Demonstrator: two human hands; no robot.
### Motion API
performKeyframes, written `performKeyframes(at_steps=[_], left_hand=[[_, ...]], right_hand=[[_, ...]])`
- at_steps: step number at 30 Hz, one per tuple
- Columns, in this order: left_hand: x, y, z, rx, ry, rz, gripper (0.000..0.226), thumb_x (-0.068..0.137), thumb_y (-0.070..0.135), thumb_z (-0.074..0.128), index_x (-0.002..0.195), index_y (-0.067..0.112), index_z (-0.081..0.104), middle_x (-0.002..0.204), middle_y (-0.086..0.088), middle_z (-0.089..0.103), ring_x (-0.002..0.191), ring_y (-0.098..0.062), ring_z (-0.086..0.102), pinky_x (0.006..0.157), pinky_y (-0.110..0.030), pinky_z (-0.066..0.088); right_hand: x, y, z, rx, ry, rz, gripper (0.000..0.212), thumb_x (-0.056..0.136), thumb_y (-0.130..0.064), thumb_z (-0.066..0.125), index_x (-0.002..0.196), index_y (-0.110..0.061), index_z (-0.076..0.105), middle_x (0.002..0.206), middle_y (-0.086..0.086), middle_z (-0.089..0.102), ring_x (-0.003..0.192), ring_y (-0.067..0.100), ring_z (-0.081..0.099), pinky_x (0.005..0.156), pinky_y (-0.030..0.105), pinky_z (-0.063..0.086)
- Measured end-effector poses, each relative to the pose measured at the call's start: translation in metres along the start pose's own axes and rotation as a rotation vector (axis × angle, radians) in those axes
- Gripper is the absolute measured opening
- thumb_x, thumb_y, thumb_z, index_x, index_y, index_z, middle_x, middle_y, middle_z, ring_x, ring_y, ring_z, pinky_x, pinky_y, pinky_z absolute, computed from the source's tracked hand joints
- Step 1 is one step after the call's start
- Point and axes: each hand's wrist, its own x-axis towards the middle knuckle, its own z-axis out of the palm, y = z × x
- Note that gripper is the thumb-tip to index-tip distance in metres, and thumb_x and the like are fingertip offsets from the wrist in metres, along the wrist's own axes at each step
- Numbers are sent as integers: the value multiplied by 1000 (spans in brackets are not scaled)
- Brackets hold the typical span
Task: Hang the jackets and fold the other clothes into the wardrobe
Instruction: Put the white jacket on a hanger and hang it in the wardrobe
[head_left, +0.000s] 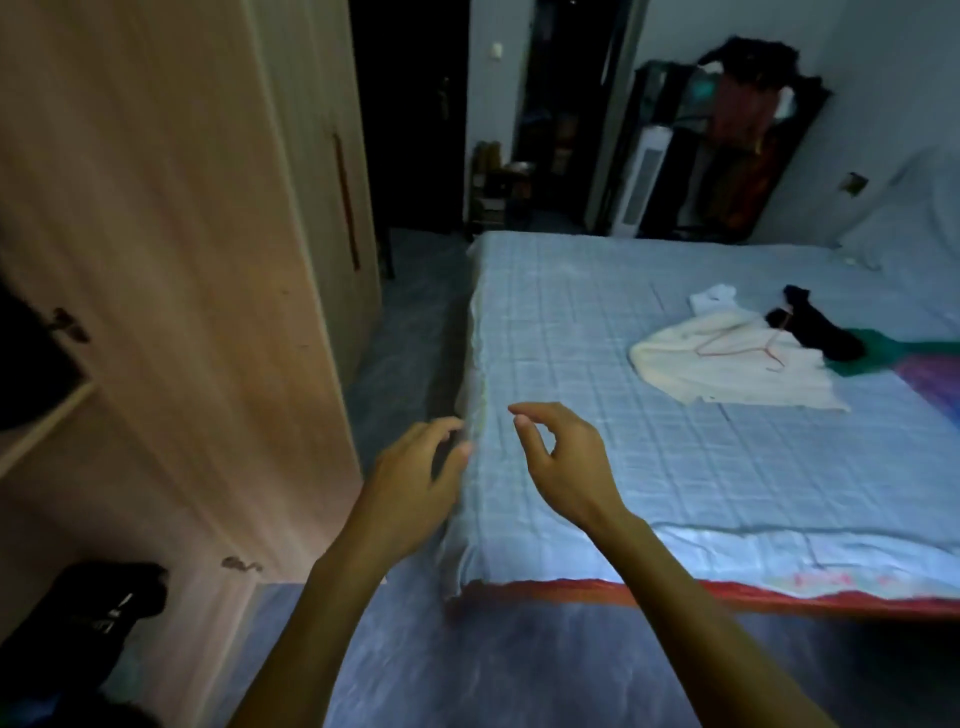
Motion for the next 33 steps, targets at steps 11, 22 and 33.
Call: performKeyframes(at_steps=[11,22,33], left_hand=[[46,186,263,96,-272,237,39,96,42,43,126,21,56,128,2,58,117,-16,53,103,-37,39],[82,313,440,85,-545,358,53,89,53,34,126,21,54,127,0,58,115,-17,54,101,-39,42],[180,331,568,54,-620,323,65,88,61,24,125,19,56,124,-2,59,114,-18,53,100,-38,40]], right_hand=[[-88,224,-192,83,327,327,30,95,-31,53,123,-22,60,109,-7,66,97,2,59,87,21,47],[-152,367,-353,24,551,584,25,96,-27,52,116,-19,64,114,-11,64,100,-2,55,83,7,40],[-110,487,-404,-64,471,693,22,95,-25,54,113,-22,66,110,-15,64,100,-4,55,80,6,41]])
